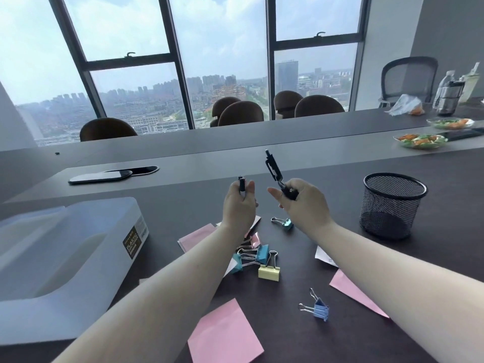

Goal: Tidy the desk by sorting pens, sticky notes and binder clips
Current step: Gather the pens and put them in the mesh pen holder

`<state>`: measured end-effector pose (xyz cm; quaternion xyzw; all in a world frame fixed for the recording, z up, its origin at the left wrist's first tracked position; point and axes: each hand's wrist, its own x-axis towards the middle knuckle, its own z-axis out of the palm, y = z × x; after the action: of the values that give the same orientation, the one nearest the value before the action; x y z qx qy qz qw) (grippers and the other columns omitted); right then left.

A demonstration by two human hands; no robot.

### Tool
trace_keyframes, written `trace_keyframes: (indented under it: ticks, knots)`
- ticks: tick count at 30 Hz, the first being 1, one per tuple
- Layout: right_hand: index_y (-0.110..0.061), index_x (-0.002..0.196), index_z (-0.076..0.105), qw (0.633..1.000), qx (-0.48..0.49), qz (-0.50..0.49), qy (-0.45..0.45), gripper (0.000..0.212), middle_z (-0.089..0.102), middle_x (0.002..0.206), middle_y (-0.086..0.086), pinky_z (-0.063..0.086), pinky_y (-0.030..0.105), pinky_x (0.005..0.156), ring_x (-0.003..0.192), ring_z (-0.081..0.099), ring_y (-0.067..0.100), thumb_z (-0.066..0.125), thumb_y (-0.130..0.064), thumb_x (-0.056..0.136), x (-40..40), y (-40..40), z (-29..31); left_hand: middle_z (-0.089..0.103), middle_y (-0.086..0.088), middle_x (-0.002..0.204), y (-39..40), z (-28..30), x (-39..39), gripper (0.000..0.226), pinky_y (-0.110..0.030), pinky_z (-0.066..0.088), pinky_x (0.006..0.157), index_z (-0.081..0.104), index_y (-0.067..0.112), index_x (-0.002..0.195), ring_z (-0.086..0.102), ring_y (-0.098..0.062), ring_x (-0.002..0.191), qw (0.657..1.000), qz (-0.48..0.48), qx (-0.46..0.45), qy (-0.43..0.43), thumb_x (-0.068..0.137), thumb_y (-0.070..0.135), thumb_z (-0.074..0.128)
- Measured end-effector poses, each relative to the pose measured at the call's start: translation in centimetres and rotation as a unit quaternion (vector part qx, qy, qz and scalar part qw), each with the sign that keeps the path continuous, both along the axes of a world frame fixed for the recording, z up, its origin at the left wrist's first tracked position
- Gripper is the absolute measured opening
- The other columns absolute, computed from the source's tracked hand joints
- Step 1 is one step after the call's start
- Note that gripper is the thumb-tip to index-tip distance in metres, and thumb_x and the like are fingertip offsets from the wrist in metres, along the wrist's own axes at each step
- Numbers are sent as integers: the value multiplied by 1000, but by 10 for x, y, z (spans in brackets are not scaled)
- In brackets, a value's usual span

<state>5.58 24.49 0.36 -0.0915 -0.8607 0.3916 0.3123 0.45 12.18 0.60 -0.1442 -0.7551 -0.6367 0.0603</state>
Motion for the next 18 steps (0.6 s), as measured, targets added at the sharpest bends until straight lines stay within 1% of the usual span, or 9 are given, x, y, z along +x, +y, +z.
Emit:
trace_keyframes:
  ticks: [3, 6, 8, 9, 11, 12, 15, 16, 18]
  knots:
    - [-5, 78, 54, 997, -20, -26, 70, 43, 67, 66, 14, 53, 40, 69, 67, 65, 32, 57, -46, 88, 3, -1, 10, 47, 0, 62, 0, -3, 2, 23, -26, 34, 50, 40, 29, 76, 53, -18, 61, 1000, 1, 6, 0, 99, 30, 41]
    - [-12, 76, 45, 985, -120, -5, 124, 35, 59, 58, 8, 59, 45, 61, 53, 66, 27, 57, -43, 89, 4, -2, 29, 50, 1, 61, -1, -4, 1, 22, -24, 35, 51, 43, 28, 77, 55, -19, 64, 1000, -5, 26, -3, 99, 30, 41]
    - [-20, 75, 39, 978, -174, 3, 112, 31, 55, 58, 7, 60, 50, 56, 50, 63, 27, 58, -40, 89, 3, -2, 35, 51, 0, 61, -1, -5, 0, 22, -23, 38, 52, 44, 26, 77, 55, -19, 64, 999, -13, 38, -5, 99, 26, 42]
    - [-20, 77, 39, 979, -179, 3, 100, 29, 54, 59, 6, 59, 51, 55, 50, 62, 27, 59, -38, 89, 2, -2, 34, 51, -1, 61, -1, -6, 0, 22, -22, 40, 53, 44, 25, 78, 55, -18, 63, 999, -18, 39, -4, 100, 24, 42]
    - [-16, 86, 40, 983, -163, 2, 88, 26, 53, 60, 5, 59, 51, 56, 49, 59, 25, 60, -33, 90, 1, -3, 33, 51, -1, 62, -1, -8, 1, 21, -24, 46, 61, 44, 24, 79, 55, -18, 65, 999, -29, 32, 0, 100, 22, 42]
    - [-15, 89, 41, 984, -153, 4, 86, 24, 52, 62, 3, 59, 51, 58, 49, 58, 24, 60, -29, 90, 0, -3, 32, 51, 0, 63, 0, -9, 1, 20, -29, 47, 67, 44, 24, 80, 56, -19, 67, 999, -33, 29, -1, 99, 22, 42]
    - [-11, 94, 48, 988, -134, 9, 77, 20, 50, 67, -3, 59, 49, 70, 57, 60, 28, 65, -18, 87, -1, -6, 27, 52, 1, 63, 1, -11, 0, 20, -38, 46, 74, 44, 25, 79, 56, -22, 72, 999, -35, 24, -11, 99, 22, 43]
    - [-9, 94, 51, 989, -127, 7, 71, 20, 52, 68, -2, 57, 48, 74, 64, 62, 31, 67, -17, 85, -1, -6, 23, 52, 0, 63, 1, -12, 0, 20, -39, 47, 76, 45, 24, 79, 56, -21, 70, 999, -34, 25, -13, 99, 23, 43]
    - [-7, 93, 55, 992, -115, 0, 53, 21, 59, 75, 7, 53, 42, 77, 78, 64, 35, 69, -18, 83, 1, -7, 13, 53, -1, 63, 1, -12, 0, 21, -39, 48, 77, 45, 23, 78, 56, -20, 68, 999, -33, 19, -13, 99, 24, 44]
